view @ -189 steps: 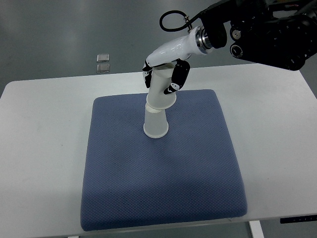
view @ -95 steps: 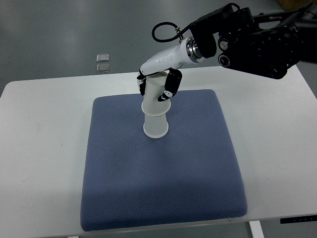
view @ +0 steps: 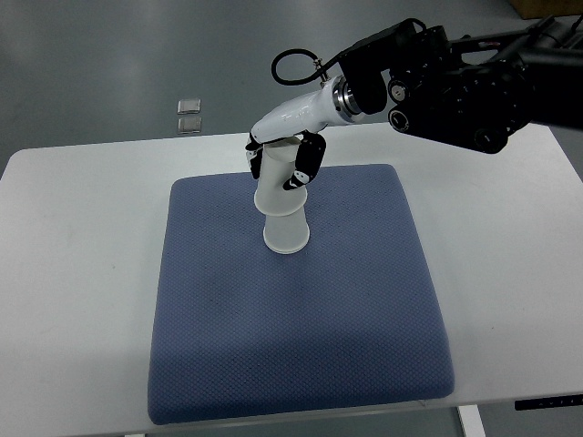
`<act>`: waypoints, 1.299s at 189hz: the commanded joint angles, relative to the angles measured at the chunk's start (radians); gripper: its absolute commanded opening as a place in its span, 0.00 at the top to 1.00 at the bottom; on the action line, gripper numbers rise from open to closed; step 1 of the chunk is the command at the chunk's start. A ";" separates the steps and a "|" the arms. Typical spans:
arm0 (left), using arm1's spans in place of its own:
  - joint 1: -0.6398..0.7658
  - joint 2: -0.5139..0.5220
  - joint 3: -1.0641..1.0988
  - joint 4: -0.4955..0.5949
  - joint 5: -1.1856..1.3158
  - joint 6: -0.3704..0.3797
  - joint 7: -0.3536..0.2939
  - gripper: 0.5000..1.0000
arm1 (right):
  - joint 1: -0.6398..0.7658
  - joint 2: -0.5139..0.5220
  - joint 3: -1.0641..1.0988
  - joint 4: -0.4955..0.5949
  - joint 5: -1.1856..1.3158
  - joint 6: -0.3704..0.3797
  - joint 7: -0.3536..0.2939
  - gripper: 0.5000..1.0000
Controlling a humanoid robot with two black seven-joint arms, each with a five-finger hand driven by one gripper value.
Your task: Stack paper cups
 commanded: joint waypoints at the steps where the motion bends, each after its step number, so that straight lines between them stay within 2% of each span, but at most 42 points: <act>1: 0.000 0.000 0.001 -0.001 0.000 0.000 0.000 0.00 | -0.005 -0.001 -0.001 -0.001 0.000 0.000 0.000 0.80; 99: 0.000 0.000 -0.001 0.000 0.000 0.000 0.000 0.00 | -0.037 0.000 0.002 -0.003 -0.003 -0.003 0.000 0.76; 139: 0.000 0.000 0.001 0.000 0.000 0.000 0.000 0.00 | -0.037 0.000 0.020 -0.003 -0.001 -0.009 0.000 0.62; 166: 0.000 0.000 0.001 -0.001 0.000 0.000 0.000 0.00 | -0.037 -0.003 0.022 -0.003 0.002 -0.009 0.000 0.44; 199: 0.000 0.000 0.001 0.000 0.000 0.001 0.000 0.00 | -0.046 -0.004 0.022 -0.003 0.002 -0.009 -0.001 0.30; 246: 0.000 0.000 0.001 -0.001 -0.002 0.000 0.000 0.00 | -0.048 0.002 0.022 -0.003 0.005 -0.008 -0.001 0.28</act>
